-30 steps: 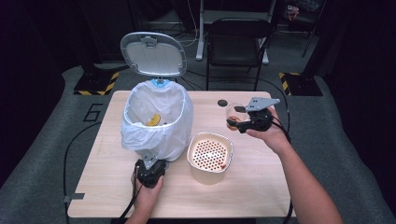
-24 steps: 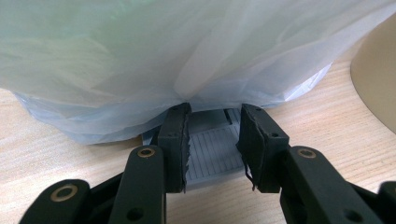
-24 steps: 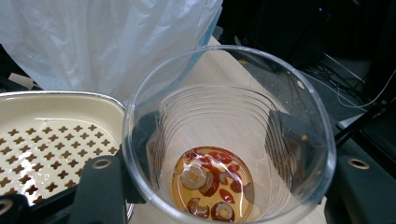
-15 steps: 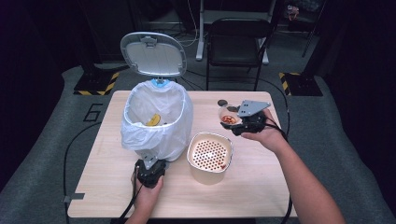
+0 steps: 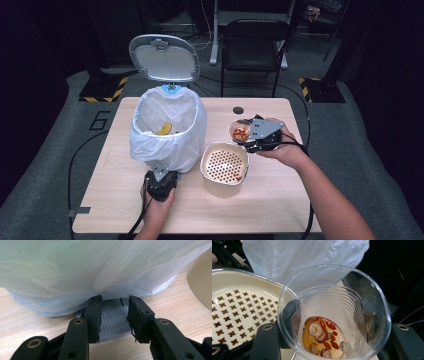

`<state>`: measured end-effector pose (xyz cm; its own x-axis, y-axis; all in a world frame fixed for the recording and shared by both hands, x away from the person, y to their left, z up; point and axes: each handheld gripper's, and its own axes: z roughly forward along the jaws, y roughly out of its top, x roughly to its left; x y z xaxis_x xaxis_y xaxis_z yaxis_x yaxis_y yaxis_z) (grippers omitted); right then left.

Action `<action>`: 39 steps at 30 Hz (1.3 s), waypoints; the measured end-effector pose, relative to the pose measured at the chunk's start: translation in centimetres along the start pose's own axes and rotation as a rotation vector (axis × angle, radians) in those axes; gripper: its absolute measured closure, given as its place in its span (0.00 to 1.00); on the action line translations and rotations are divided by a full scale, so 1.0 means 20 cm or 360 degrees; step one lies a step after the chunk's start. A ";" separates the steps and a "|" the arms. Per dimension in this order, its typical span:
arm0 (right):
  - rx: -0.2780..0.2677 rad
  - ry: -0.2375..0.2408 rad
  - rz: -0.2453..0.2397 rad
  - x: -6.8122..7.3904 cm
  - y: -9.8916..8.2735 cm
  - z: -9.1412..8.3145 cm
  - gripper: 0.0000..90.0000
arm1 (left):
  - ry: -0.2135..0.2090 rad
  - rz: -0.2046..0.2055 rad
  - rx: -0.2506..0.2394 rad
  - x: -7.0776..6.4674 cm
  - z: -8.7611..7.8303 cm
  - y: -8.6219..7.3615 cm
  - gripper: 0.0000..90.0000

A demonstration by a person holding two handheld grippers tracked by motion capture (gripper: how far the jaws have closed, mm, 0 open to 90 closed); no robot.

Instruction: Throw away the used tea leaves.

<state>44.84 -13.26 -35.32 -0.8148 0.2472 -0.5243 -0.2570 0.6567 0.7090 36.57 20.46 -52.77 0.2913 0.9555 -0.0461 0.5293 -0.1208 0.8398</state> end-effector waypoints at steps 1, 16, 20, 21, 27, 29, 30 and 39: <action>-0.0003 -0.0004 -0.0016 0.00 0.00 0.00 0.43 | 0.0000 0.0000 -0.0001 0.00 0.00 0.00 0.70; -0.0033 -0.0137 -0.0285 0.10 0.04 -0.02 0.44 | 0.0000 -0.0001 -0.0001 0.00 0.00 0.00 0.70; -0.0007 -0.0197 -0.0439 0.16 0.04 -0.01 0.45 | -0.0001 0.0007 0.0005 0.00 0.00 0.00 0.70; -0.0007 -0.0225 -0.0469 0.18 0.04 0.00 0.45 | -0.0002 0.0012 0.0010 0.00 0.00 0.00 0.70; 0.0020 -0.0374 -0.0680 0.24 0.06 -0.01 0.45 | -0.0001 0.0013 0.0010 0.00 0.00 0.00 0.70; 0.0044 -0.0430 -0.0775 0.26 0.07 0.00 0.45 | -0.0002 0.0014 0.0010 0.00 0.00 0.00 0.70; 0.0064 -0.0445 -0.0823 0.27 0.07 0.00 0.45 | -0.0002 0.0013 0.0010 0.00 0.00 0.00 0.70; 0.0238 -0.0549 -0.1393 0.39 0.08 0.07 0.46 | -0.0002 0.0011 0.0009 0.00 0.00 0.00 0.70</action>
<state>38.83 -9.36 -38.88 -0.1603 -0.1946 -0.9677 -0.6145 0.7869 -0.0565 36.56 20.51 -52.74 0.2963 0.9542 -0.0410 0.5320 -0.1293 0.8368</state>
